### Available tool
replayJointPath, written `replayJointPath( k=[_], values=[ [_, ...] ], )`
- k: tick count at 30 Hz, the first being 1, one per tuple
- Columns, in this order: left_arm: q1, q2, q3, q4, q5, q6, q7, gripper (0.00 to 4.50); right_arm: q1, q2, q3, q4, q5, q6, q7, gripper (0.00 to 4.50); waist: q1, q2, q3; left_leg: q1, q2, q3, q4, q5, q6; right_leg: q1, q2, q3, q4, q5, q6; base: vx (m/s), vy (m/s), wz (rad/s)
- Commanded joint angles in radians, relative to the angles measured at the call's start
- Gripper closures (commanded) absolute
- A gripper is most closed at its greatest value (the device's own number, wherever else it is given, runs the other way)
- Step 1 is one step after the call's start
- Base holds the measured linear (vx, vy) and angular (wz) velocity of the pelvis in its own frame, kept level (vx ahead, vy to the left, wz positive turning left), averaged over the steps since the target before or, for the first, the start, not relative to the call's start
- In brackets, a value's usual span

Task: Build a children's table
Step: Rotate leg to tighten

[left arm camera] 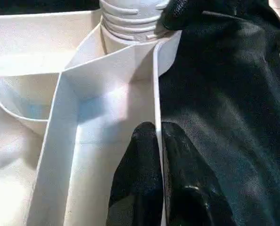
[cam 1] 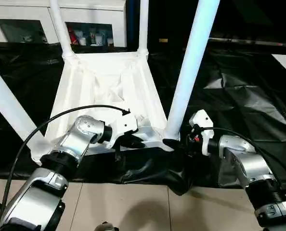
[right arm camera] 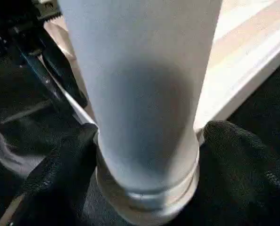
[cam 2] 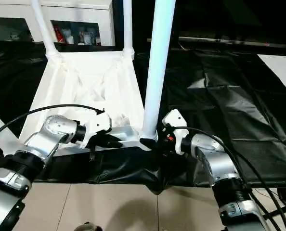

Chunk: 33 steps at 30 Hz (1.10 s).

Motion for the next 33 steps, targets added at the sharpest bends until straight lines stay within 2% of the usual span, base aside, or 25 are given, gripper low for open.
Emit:
replayJointPath(
  k=[1, 2, 3, 5, 9, 15, 22, 25, 26, 27, 29, 30, 31, 32, 33],
  values=[
    [0.001, -0.012, -0.030, -0.034, -0.004, -0.007, -0.044, 4.50, 0.001, -0.002, -0.013, 0.003, 0.004, -0.010, 0.004, 0.77, -0.004, 0.005, -0.073, 0.020, 0.030, -0.005, -0.071, -0.261, 0.016, 0.052, -0.059, 0.049, -0.056, -0.196, -0.230, 0.000, 0.000, 0.00],
    [0.001, -0.012, -0.030, -0.035, -0.002, -0.006, -0.043, 4.50, 0.002, -0.001, -0.012, 0.007, 0.000, -0.015, 0.006, 0.77, -0.004, 0.005, -0.073, 0.019, 0.030, -0.006, -0.071, -0.265, 0.014, 0.052, -0.059, 0.049, -0.056, -0.209, -0.225, 0.000, 0.000, 0.00],
    [0.003, -0.012, -0.029, -0.040, 0.000, -0.002, -0.040, 4.50, 0.001, 0.003, -0.014, 0.015, -0.001, -0.026, 0.006, 1.05, -0.005, 0.002, -0.071, 0.018, 0.030, -0.007, -0.072, -0.270, 0.012, 0.051, -0.059, 0.049, -0.058, -0.227, -0.219, 0.000, 0.000, 0.00],
    [0.004, -0.013, -0.028, -0.044, 0.001, 0.005, -0.036, 4.50, -0.001, 0.009, -0.019, 0.020, 0.008, -0.028, 0.009, 1.16, -0.005, 0.003, -0.071, 0.019, 0.029, -0.007, -0.072, -0.275, 0.010, 0.050, -0.060, 0.049, -0.060, -0.249, -0.212, 0.000, 0.000, 0.00],
    [0.009, -0.009, -0.029, -0.051, 0.006, 0.013, -0.036, 4.50, -0.006, 0.010, -0.015, 0.037, 0.003, -0.040, 0.010, 1.55, -0.005, 0.003, -0.071, 0.020, 0.030, -0.008, -0.072, -0.276, 0.008, 0.049, -0.059, 0.049, -0.061, -0.261, -0.205, 0.000, 0.000, 0.00],
    [0.012, -0.006, -0.031, -0.052, 0.010, 0.016, -0.036, 4.50, -0.003, 0.014, -0.015, 0.045, 0.002, -0.046, 0.015, 1.71, -0.007, 0.004, -0.073, 0.018, 0.029, -0.008, -0.071, -0.260, 0.013, 0.051, -0.057, 0.049, -0.057, -0.225, -0.215, 0.000, 0.000, 0.00],
    [0.013, -0.008, -0.030, -0.049, 0.015, 0.027, -0.024, 4.50, 0.001, 0.021, -0.012, 0.058, -0.008, -0.068, 0.004, 1.74, -0.007, 0.003, -0.072, 0.017, 0.029, -0.008, -0.071, -0.259, 0.015, 0.051, -0.058, 0.048, -0.058, -0.238, -0.212, 0.000, 0.000, 0.00],
    [-0.022, -0.062, 0.005, 0.036, 0.032, 0.050, 0.122, 4.50, -0.023, 0.077, -0.056, 0.153, -0.040, -0.121, -0.187, 1.75, -0.012, -0.002, -0.069, 0.018, 0.028, -0.008, -0.072, -0.274, 0.006, 0.047, -0.061, 0.049, -0.062, -0.272, -0.207, 0.000, 0.000, 0.00],
    [-0.022, -0.062, 0.005, 0.036, 0.032, 0.050, 0.122, 4.50, -0.023, 0.077, -0.056, 0.153, -0.040, -0.121, -0.187, 1.75, -0.015, -0.001, -0.065, 0.023, 0.025, -0.008, -0.073, -0.306, -0.004, 0.043, -0.061, 0.048, -0.071, -0.337, -0.194, 0.000, 0.000, 0.00],
    [-0.065, -0.118, 0.029, 0.125, 0.043, 0.052, 0.248, 4.50, -0.044, 0.134, -0.102, 0.227, -0.051, -0.120, -0.375, 1.75, -0.018, -0.008, -0.064, 0.024, 0.022, -0.009, -0.072, -0.325, -0.009, 0.042, -0.061, 0.046, -0.077, -0.404, -0.173, 0.000, 0.000, 0.00],
    [-0.085, -0.145, 0.039, 0.163, 0.045, 0.052, 0.299, 4.50, -0.052, 0.161, -0.123, 0.256, -0.054, -0.115, -0.464, 1.75, -0.026, -0.005, -0.063, 0.027, 0.020, -0.014, -0.074, -0.341, -0.027, 0.038, -0.062, 0.044, -0.086, -0.462, -0.152, 0.000, 0.000, 0.00],
    [-0.102, -0.165, 0.047, 0.192, 0.045, 0.052, 0.341, 4.50, -0.059, 0.183, -0.140, 0.277, -0.054, -0.109, -0.535, 1.75, -0.027, -0.006, -0.064, 0.027, 0.020, -0.015, -0.074, -0.344, -0.028, 0.041, -0.063, 0.043, -0.086, -0.470, -0.146, 0.000, 0.000, 0.00],
    [-0.146, -0.213, 0.065, 0.259, 0.047, 0.057, 0.447, 4.50, -0.074, 0.235, -0.172, 0.314, -0.047, -0.098, -0.669, 1.75, -0.033, -0.004, -0.061, 0.028, 0.018, -0.012, -0.073, -0.353, -0.022, 0.035, -0.060, 0.043, -0.094, -0.492, -0.134, 0.000, 0.000, 0.00],
    [-0.161, -0.229, 0.072, 0.282, 0.047, 0.061, 0.486, 4.50, -0.081, 0.252, -0.181, 0.326, -0.046, -0.097, -0.715, 1.75, -0.032, -0.004, -0.062, 0.034, 0.016, -0.015, -0.071, -0.362, -0.024, 0.031, -0.062, 0.042, -0.096, -0.512, -0.126, 0.000, 0.000, 0.00],
    [-0.181, -0.250, 0.083, 0.310, 0.046, 0.064, 0.538, 4.50, -0.090, 0.274, -0.190, 0.341, -0.050, -0.098, -0.779, 1.75, -0.032, 0.000, -0.063, 0.033, 0.014, -0.015, -0.071, -0.360, -0.023, 0.031, -0.062, 0.040, -0.100, -0.522, -0.120, 0.000, 0.000, 0.00]
  ],
)
